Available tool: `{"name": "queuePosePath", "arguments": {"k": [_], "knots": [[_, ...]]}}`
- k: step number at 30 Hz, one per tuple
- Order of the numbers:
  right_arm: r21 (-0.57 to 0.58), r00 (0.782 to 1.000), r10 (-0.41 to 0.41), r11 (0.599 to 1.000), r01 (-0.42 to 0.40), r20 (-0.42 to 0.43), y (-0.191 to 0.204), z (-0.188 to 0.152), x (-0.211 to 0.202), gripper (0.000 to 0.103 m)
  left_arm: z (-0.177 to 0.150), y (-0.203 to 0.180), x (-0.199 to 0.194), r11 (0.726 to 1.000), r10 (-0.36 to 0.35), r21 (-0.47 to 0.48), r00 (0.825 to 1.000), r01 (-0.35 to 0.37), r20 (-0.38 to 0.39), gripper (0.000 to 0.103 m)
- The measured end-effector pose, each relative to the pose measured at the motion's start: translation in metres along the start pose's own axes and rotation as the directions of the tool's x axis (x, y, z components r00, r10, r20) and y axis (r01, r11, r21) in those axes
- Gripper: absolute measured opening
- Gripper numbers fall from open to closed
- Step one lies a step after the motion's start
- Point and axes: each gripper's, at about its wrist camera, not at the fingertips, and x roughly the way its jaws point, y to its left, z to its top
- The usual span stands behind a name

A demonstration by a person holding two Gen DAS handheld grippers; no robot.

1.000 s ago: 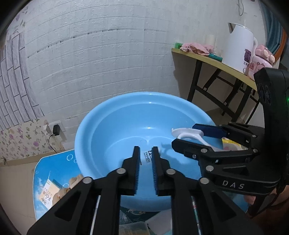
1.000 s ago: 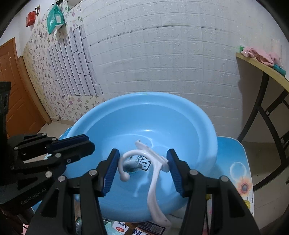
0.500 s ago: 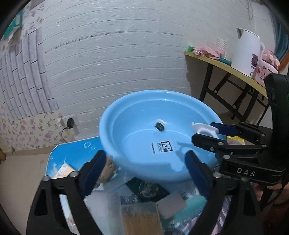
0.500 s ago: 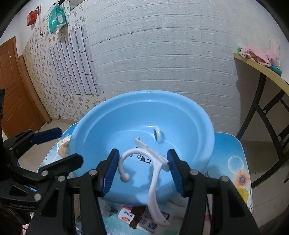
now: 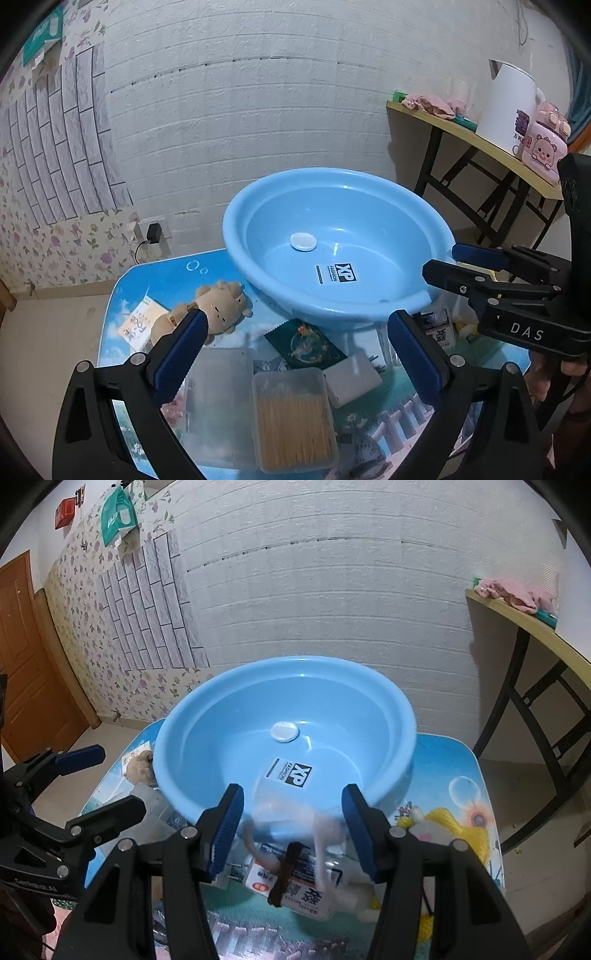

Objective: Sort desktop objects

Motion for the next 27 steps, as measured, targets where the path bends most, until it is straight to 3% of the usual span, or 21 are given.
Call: {"name": "queuePosePath", "arguments": {"k": [18, 23, 27], "knots": [[0.018, 1.000, 0.008, 1.000, -0.008, -0.003, -0.010, -0.017, -0.011, 0.056, -0.019, 0.002, 0.001, 1.000, -0.008, -0.016, 0.999, 0.007, -0.041, 0.098], [-0.010, 0.999, 0.033, 0.999, -0.033, 0.005, -0.015, -0.041, -0.030, 0.056, -0.028, 0.005, -0.003, 1.000, -0.018, -0.016, 0.999, 0.017, -0.037, 0.098], [-0.030, 0.998, 0.035, 0.999, -0.037, -0.046, -0.021, -0.067, -0.035, 0.057, -0.043, 0.008, -0.001, 1.000, -0.027, -0.017, 0.998, 0.026, -0.061, 0.098]]}}
